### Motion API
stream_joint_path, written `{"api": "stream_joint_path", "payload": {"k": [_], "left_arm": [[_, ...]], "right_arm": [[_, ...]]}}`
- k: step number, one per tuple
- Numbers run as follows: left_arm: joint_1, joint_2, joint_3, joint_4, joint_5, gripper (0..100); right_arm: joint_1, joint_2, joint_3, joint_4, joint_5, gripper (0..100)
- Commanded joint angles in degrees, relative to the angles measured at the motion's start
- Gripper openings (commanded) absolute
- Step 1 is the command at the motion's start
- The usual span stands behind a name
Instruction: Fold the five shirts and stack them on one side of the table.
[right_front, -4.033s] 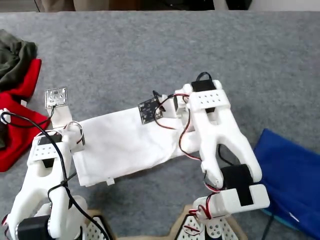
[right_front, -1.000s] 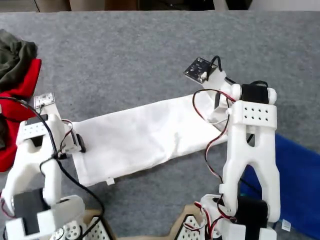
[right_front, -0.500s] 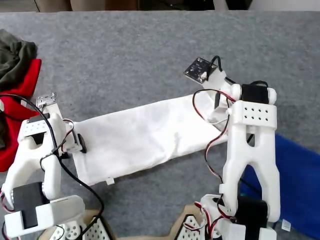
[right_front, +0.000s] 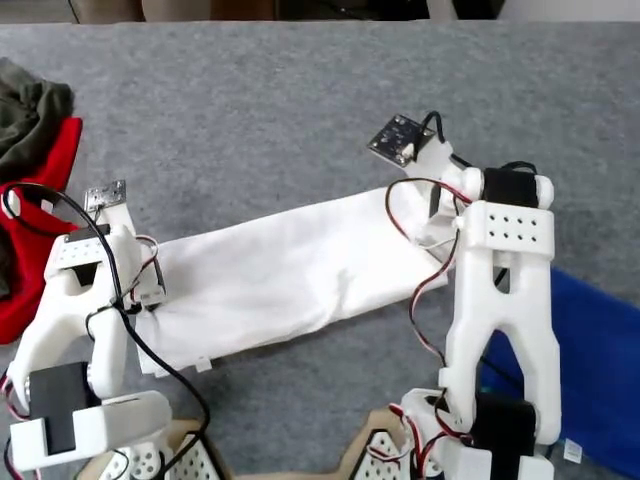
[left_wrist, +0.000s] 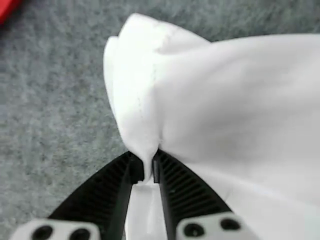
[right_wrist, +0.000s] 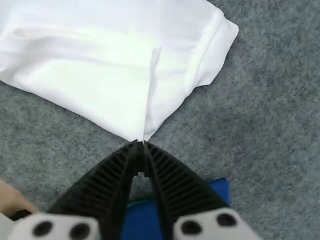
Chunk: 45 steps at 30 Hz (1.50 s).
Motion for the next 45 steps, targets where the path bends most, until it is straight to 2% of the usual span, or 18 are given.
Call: {"api": "stream_joint_path", "payload": {"k": [1,3,7,12,21,23,25,31,35,40,45], "left_arm": [[-2.99,-0.13,-3.25,-0.09,0.0,2],[-4.84,-0.13,-5.63,1.85,-2.29,2],[-9.14,-0.04,-14.68,10.64,-7.21,2],[-13.27,-0.04,-27.16,19.16,-10.37,2],[-13.1,0.13,-38.86,27.78,-14.95,2],[-10.81,0.13,-40.62,30.51,-14.33,2],[-6.95,0.13,-41.67,32.44,-13.1,2],[12.13,0.13,-42.2,32.62,-4.92,2],[23.74,0.13,-42.2,28.84,-1.67,2],[32.44,0.48,-43.6,24.09,1.85,2],[38.51,7.6,-51.78,23.74,5.89,2]], "right_arm": [[0.75,-2.86,0.04,-0.7,-0.62,0.6],[0.75,-2.86,0.04,-0.88,-0.62,0.6],[2.51,-2.86,-0.13,-3.52,-2.64,0.6],[4.97,-2.51,-0.22,-4.92,-2.9,0.8],[7.87,-2.42,-0.31,-9.23,-2.73,0.9],[8.13,-2.42,-0.31,-10.99,-3.52,0.9],[8.31,-2.42,0.57,-14.33,-7.56,0.9],[11.56,-2.77,12.44,-30.42,-17.76,0.6],[15.08,-2.86,21.14,-40.62,-24.0,0.5],[21.41,-2.42,22.9,-47.12,-25.32,0.5],[23.43,1.01,25.8,-53.71,-25.32,0.5]]}}
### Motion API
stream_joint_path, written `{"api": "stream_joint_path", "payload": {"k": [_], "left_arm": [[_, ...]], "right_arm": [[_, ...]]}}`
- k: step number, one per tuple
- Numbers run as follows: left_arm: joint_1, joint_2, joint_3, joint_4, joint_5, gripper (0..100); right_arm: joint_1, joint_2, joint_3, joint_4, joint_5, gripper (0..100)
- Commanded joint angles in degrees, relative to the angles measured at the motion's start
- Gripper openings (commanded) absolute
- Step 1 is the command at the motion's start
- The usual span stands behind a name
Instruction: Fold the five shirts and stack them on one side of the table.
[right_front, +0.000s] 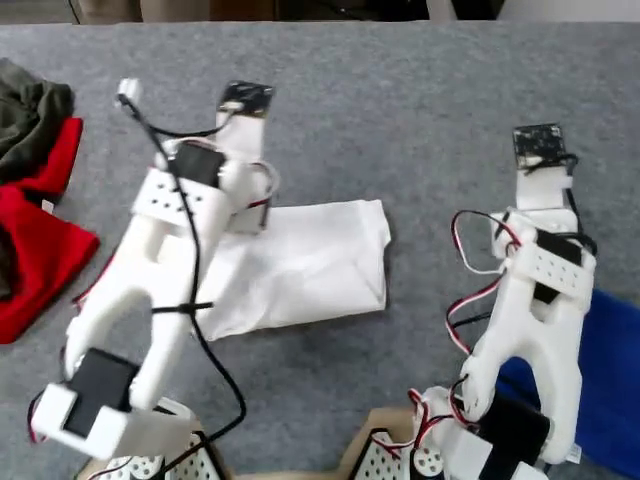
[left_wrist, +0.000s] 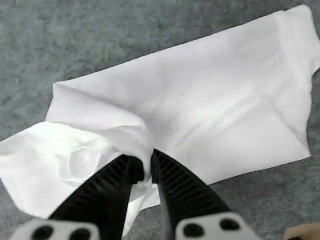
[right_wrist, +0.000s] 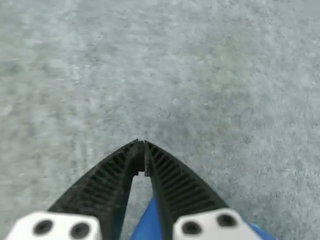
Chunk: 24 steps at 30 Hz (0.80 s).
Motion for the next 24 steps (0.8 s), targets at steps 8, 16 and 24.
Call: {"api": "stream_joint_path", "payload": {"k": [8,16,24], "left_arm": [[11.34,19.74,-24.62,3.87,4.22,2],[17.41,29.85,-44.57,13.98,4.31,2],[19.69,37.14,-52.4,15.03,4.31,2]], "right_arm": [[1.36,3.03,0.31,-6.86,-0.09,0.5],[1.1,3.12,0.4,-6.86,0.0,0.5],[1.1,3.12,0.57,-6.77,1.41,0.5]]}}
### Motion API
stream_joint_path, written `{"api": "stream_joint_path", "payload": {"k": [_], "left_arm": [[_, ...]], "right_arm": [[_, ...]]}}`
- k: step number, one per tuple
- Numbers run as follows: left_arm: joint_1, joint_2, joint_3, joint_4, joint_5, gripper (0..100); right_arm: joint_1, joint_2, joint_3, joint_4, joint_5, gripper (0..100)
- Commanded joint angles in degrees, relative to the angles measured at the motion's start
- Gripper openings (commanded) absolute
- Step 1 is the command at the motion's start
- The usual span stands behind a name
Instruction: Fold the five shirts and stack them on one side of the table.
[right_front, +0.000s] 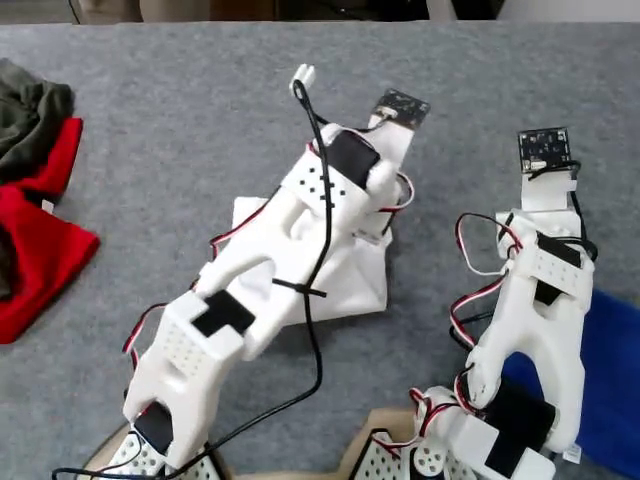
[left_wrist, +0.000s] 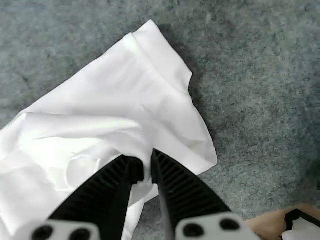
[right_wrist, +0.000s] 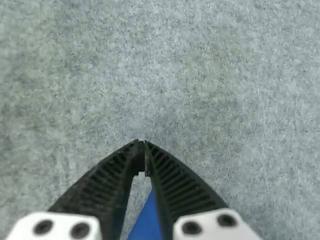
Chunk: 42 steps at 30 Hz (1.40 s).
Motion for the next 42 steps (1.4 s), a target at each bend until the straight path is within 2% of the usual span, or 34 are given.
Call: {"api": "stream_joint_path", "payload": {"k": [1,13,31,42], "left_arm": [[0.88,1.8,-4.75,0.26,0.53,2],[1.14,9.89,-17.41,0.35,0.53,2],[3.96,12.53,-21.36,0.09,1.67,2],[3.43,12.62,-18.81,0.0,1.58,2]], "right_arm": [[0.4,-0.04,0.13,-0.88,0.79,0.5],[0.31,-0.04,0.22,-0.79,0.88,0.5],[0.31,-0.04,0.22,-0.88,0.88,0.5],[0.31,-0.04,0.22,-0.88,0.88,0.6]]}}
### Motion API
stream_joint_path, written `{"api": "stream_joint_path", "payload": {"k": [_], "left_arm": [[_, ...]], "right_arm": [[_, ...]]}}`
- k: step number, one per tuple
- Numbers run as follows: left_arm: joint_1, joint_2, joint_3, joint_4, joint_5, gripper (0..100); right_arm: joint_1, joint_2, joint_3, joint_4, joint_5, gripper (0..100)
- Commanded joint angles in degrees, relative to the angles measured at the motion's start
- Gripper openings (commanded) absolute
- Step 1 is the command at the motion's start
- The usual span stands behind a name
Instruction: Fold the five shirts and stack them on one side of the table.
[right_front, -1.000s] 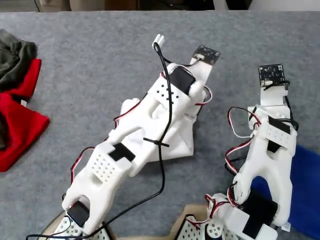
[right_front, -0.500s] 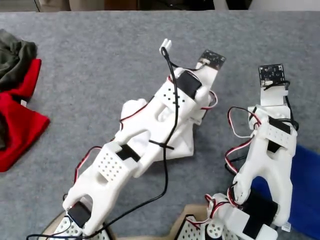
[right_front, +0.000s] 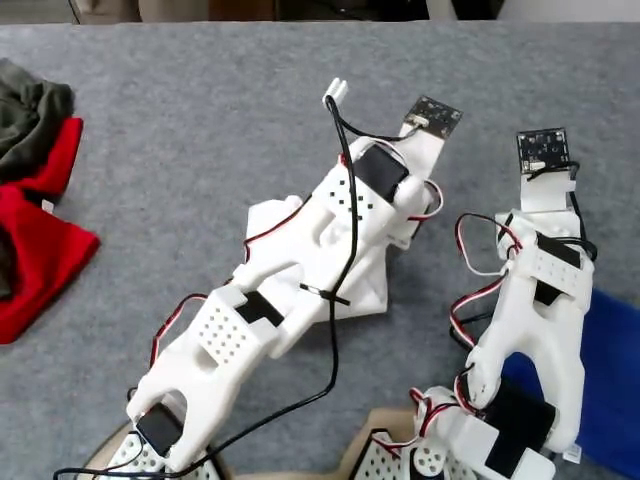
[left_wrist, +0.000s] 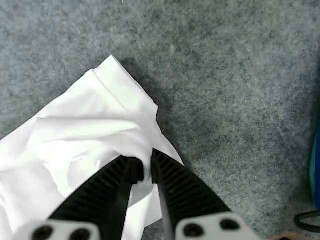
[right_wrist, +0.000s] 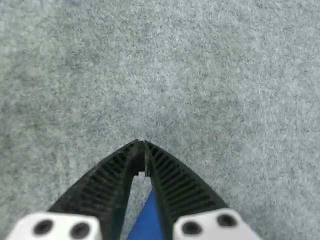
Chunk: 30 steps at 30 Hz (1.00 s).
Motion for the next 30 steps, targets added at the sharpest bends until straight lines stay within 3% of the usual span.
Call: {"api": "stream_joint_path", "payload": {"k": [1,6,11,15,21,30], "left_arm": [[-0.18,-0.92,-0.53,0.0,0.18,2],[-1.32,-1.89,-1.93,1.49,1.49,21],[-7.56,-5.41,-8.44,3.87,2.37,22],[-18.02,-11.3,-9.41,3.87,2.37,22],[-33.76,-18.51,1.85,3.87,-2.81,22],[-42.9,-19.3,19.16,3.16,-10.55,8]], "right_arm": [[0.31,-0.04,0.04,-0.88,0.53,0.6],[0.31,-0.04,0.04,-0.7,0.53,0.6],[0.31,-0.4,0.04,-0.44,0.53,0.6],[-1.45,-1.1,-2.33,5.27,2.73,0.6],[-13.05,-8.31,-6.02,21.8,9.32,0.6],[-32.13,-12.26,-12.62,36.13,10.2,0.9]]}}
